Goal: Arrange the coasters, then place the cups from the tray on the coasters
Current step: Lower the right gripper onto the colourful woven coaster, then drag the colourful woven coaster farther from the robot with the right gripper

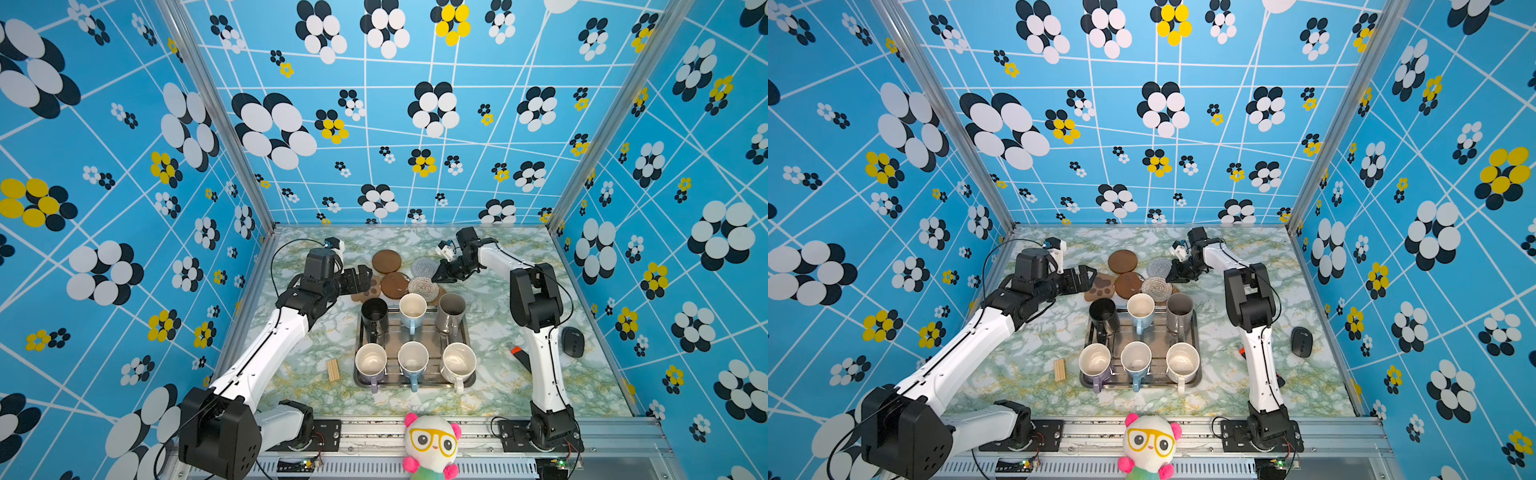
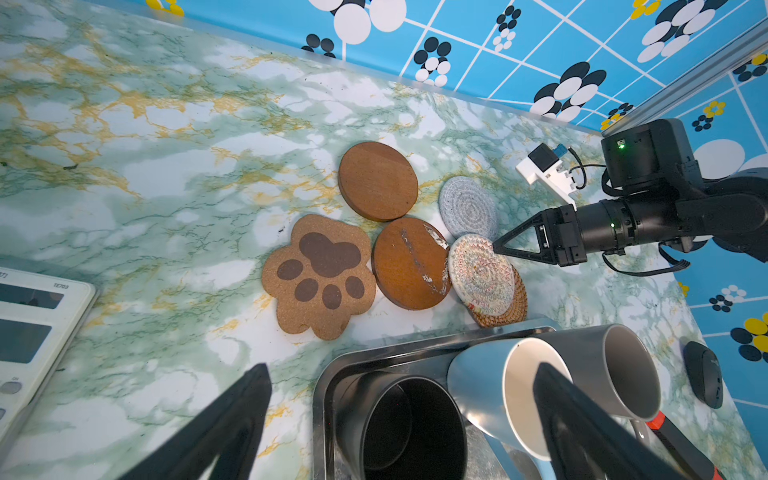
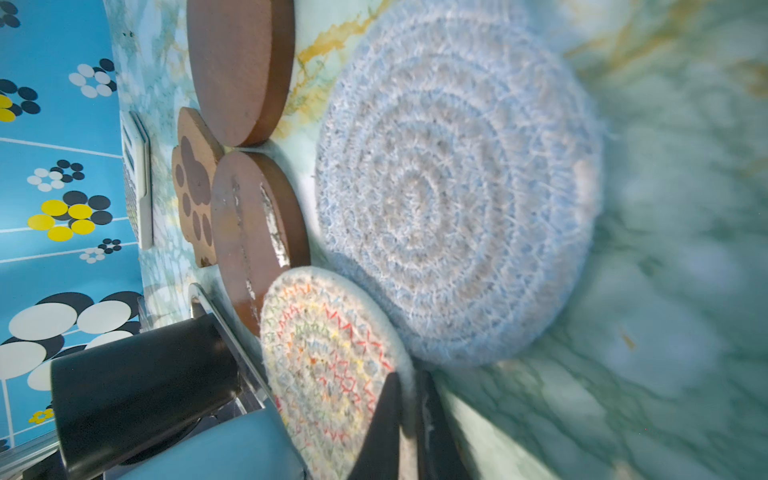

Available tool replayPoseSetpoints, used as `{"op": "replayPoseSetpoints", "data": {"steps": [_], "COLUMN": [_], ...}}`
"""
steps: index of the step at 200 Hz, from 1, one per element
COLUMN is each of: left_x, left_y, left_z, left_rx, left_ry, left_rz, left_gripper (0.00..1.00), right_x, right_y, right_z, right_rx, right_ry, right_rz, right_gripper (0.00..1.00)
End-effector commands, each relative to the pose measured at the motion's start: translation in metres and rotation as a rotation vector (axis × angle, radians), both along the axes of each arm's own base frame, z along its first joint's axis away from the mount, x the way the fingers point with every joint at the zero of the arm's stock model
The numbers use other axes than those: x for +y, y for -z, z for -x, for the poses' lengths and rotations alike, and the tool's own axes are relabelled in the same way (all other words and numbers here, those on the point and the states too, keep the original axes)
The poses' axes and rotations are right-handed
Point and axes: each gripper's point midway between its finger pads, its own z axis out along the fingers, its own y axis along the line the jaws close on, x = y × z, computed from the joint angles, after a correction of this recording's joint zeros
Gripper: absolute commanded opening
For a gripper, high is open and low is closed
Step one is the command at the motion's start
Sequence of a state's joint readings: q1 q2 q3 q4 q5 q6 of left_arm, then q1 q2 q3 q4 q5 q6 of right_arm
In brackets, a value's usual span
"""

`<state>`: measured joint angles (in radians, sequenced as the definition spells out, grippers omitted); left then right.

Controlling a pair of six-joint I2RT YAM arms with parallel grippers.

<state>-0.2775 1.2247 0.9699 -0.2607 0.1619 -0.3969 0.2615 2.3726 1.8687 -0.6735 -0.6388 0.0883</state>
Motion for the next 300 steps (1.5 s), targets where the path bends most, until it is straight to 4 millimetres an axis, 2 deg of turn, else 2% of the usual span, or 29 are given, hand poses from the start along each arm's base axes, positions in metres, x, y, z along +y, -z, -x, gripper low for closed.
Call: {"op": "replayPoseSetpoints", "data": {"steps": [1, 10, 68, 118, 160, 203, 225, 229, 248, 250, 253, 300], "left_x": [0.002, 0.002, 0.000, -0.001, -0.001, 0.000, 0.001, 0.000, 0.000, 0.000, 0.000, -0.002], "left_y": [-0.012, -0.012, -0.014, -0.014, -0.013, -0.016, -0.016, -0.016, -0.016, -0.016, -0.016, -0.018], "left_z": [0.002, 0.002, 0.003, 0.005, 0.009, 0.012, 0.013, 0.013, 0.013, 0.014, 0.014, 0.014], "left_rx": [-0.030, -0.030, -0.033, -0.034, -0.035, -0.044, -0.045, -0.044, -0.044, -0.043, -0.043, -0.044], "left_ry": [-0.009, -0.009, -0.005, 0.000, -0.001, -0.005, -0.008, -0.006, -0.006, -0.005, -0.004, -0.004], "left_rz": [-0.005, -0.005, -0.002, -0.004, -0.010, -0.013, -0.014, -0.014, -0.015, -0.015, -0.015, -0.013], "left_gripper": [1.00, 1.00, 1.00, 1.00, 1.00, 1.00, 1.00, 1.00, 1.00, 1.00, 1.00, 1.00], "right_x": [-0.001, -0.001, -0.004, -0.011, -0.025, -0.050, -0.064, -0.068, -0.074, -0.088, -0.093, -0.130], "right_y": [0.004, 0.004, -0.006, -0.026, -0.042, -0.049, -0.043, -0.058, -0.062, -0.062, -0.062, -0.068], "right_z": [0.010, 0.010, 0.008, 0.000, -0.008, -0.014, -0.017, -0.019, -0.021, -0.024, -0.026, -0.035], "right_rx": [0.021, 0.019, -0.008, -0.057, -0.095, -0.110, -0.101, -0.132, -0.144, -0.144, -0.146, -0.161], "right_ry": [-0.011, -0.011, -0.007, 0.023, 0.083, 0.149, 0.184, 0.193, 0.207, 0.234, 0.245, 0.335], "right_rz": [0.025, 0.027, 0.043, 0.027, -0.009, -0.012, -0.007, -0.011, -0.005, -0.003, -0.001, -0.005], "right_gripper": [0.02, 0.00, 0.00, 0.00, 0.00, 0.00, 0.00, 0.00, 0.00, 0.00, 0.00, 0.00]}}
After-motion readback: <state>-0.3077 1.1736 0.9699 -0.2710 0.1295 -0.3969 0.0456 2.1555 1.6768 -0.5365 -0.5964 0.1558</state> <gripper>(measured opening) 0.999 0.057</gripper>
